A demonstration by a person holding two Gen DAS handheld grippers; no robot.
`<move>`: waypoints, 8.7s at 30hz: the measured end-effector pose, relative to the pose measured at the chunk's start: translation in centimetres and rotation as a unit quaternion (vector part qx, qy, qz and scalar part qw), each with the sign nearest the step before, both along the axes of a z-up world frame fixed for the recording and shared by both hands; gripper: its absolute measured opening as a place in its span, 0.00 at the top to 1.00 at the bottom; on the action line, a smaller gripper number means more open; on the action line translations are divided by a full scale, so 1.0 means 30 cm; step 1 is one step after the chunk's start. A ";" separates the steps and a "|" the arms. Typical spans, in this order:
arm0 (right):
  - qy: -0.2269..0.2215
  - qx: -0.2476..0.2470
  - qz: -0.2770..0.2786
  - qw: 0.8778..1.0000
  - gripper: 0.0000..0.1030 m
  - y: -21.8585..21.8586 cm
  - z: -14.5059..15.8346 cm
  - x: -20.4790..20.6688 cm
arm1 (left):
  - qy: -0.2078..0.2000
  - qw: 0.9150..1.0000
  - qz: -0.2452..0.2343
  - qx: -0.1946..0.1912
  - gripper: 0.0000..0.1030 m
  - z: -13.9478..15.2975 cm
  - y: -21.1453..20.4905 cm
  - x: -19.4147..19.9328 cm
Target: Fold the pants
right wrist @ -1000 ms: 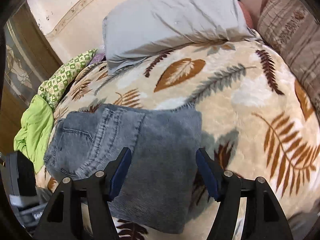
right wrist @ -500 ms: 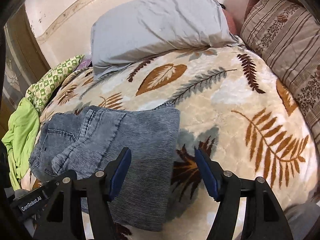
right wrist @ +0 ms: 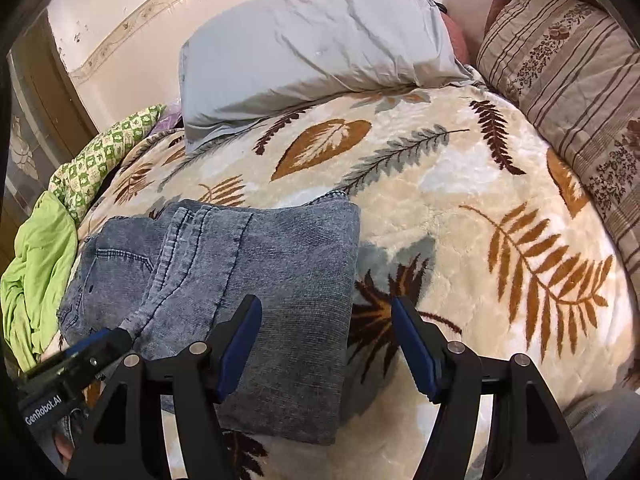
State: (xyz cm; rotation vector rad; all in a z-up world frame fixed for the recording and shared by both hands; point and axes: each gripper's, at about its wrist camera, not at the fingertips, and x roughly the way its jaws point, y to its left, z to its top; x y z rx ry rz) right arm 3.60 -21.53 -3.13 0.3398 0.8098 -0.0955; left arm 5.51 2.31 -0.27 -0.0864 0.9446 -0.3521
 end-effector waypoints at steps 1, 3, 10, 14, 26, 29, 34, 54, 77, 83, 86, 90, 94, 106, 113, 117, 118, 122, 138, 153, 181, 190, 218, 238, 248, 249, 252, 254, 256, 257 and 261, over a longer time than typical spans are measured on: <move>0.000 -0.001 -0.002 1.000 0.32 0.005 0.001 -0.005 | -0.003 1.000 -0.003 0.004 0.55 0.011 0.001 -0.011; 0.002 0.000 -0.004 1.000 0.31 0.006 -0.003 -0.013 | 0.001 1.000 -0.008 0.015 0.46 0.011 0.002 -0.027; 0.039 0.088 0.008 0.995 0.31 -0.015 -0.073 -0.012 | 0.080 0.995 0.004 -0.063 0.45 -0.107 0.032 0.059; 0.065 0.067 -0.008 0.996 0.33 -0.010 -0.105 -0.023 | 0.058 0.993 0.008 -0.106 0.43 -0.069 0.064 0.058; 0.078 -0.016 -0.039 0.996 0.94 0.072 -0.068 -0.056 | 0.016 0.998 0.020 -0.051 0.83 -0.078 0.015 0.042; 0.088 -0.012 -0.044 0.995 0.86 0.068 -0.096 -0.056 | 0.041 0.998 0.023 -0.038 0.79 -0.137 0.008 0.051; 0.050 0.052 -0.039 0.997 0.41 0.020 -0.077 -0.081 | 0.050 0.997 0.017 -0.055 0.70 -0.092 0.024 0.057; 0.007 0.073 0.202 0.977 0.37 0.525 0.009 0.144 | 0.093 0.913 0.301 -0.258 0.42 -0.060 0.753 0.089; 0.040 0.083 0.245 0.965 0.48 0.641 -0.085 0.132 | 0.109 0.902 0.368 -0.196 0.56 -0.178 0.684 0.149; 0.017 0.125 0.232 0.964 0.46 0.562 -0.036 0.094 | 0.099 0.917 0.354 -0.157 0.79 -0.156 0.637 0.175; -0.001 0.135 0.230 0.964 0.46 0.497 0.010 0.068 | 0.048 0.936 0.331 -0.113 0.82 -0.043 0.583 0.149; -0.028 0.145 0.212 0.966 0.46 0.372 0.069 0.031 | -0.068 0.963 0.260 0.007 0.83 0.137 0.378 0.085; -0.044 0.166 0.167 0.971 0.46 0.197 0.101 0.011 | -0.192 0.966 0.134 0.106 0.84 0.263 0.094 -0.024; -0.063 0.201 0.068 0.975 0.46 -0.134 0.086 0.027 | -0.199 0.962 -0.139 0.125 0.83 0.119 -0.351 -0.129; -0.052 0.274 0.131 0.951 0.20 -0.135 0.077 0.128 | -0.152 0.967 -0.168 0.116 0.82 -0.014 -0.403 -0.061; -0.007 0.284 0.151 0.947 0.26 -0.091 0.030 0.213 | -0.160 0.961 -0.184 0.128 0.82 -0.039 -0.393 -0.079; 0.006 0.272 0.146 0.951 0.51 -0.072 0.018 0.218 | -0.162 0.961 -0.186 0.126 0.82 -0.038 -0.391 -0.077; 0.006 0.259 0.140 0.956 0.82 -0.061 0.019 0.171 | -0.159 0.963 -0.191 0.105 0.81 -0.039 -0.374 -0.075; -0.041 0.193 0.050 0.979 0.41 -0.145 0.038 0.015 | -0.101 0.986 -0.132 -0.028 0.35 0.126 -0.107 -0.047; 0.013 0.093 0.090 0.991 0.57 0.068 -0.025 0.079 | 0.002 0.997 0.033 -0.074 0.36 -0.032 0.149 0.105; 0.020 0.001 0.087 0.996 0.88 0.126 -0.025 -0.089 | -0.018 1.000 0.022 0.013 0.34 -0.079 0.011 0.083; -0.021 0.039 0.064 0.997 0.44 0.085 0.028 -0.129 | -0.030 0.999 -0.010 -0.008 0.34 -0.039 0.026 0.035; 0.045 -0.007 0.048 0.998 0.95 0.145 -0.028 -0.050 | 0.014 0.999 0.026 -0.034 0.34 -0.080 0.048 0.101; 0.009 0.044 -0.004 0.999 0.35 0.062 0.026 -0.091 | -0.022 0.999 -0.047 -0.014 0.33 0.086 0.057 0.142; 0.015 0.022 -0.044 0.999 0.25 -0.009 0.076 -0.021 | 0.037 0.996 -0.082 -0.028 0.33 0.097 -0.005 0.315; 0.017 0.022 -0.051 0.998 0.25 -0.021 0.068 -0.017 | 0.048 0.995 -0.078 -0.032 0.35 0.080 -0.006 0.320; 0.031 0.032 -0.086 0.995 0.25 -0.041 0.031 -0.007 | 0.059 0.992 -0.104 -0.043 0.34 0.054 -0.010 0.320; 0.033 0.029 -0.104 0.994 0.25 -0.036 0.024 -0.002 | 0.061 0.991 -0.114 -0.043 0.35 0.058 -0.007 0.324; 0.035 0.019 -0.104 0.994 0.25 -0.016 0.023 -0.001 | 0.043 0.989 -0.125 -0.062 0.33 0.078 0.006 0.323; 0.038 0.014 -0.103 0.994 0.25 -0.009 0.021 -0.002 | 0.033 0.990 -0.124 -0.052 0.33 0.085 0.007 0.323; 0.018 0.017 -0.101 0.995 0.23 0.005 0.031 -0.048 | 0.007 0.992 -0.117 -0.042 0.33 0.093 0.021 0.291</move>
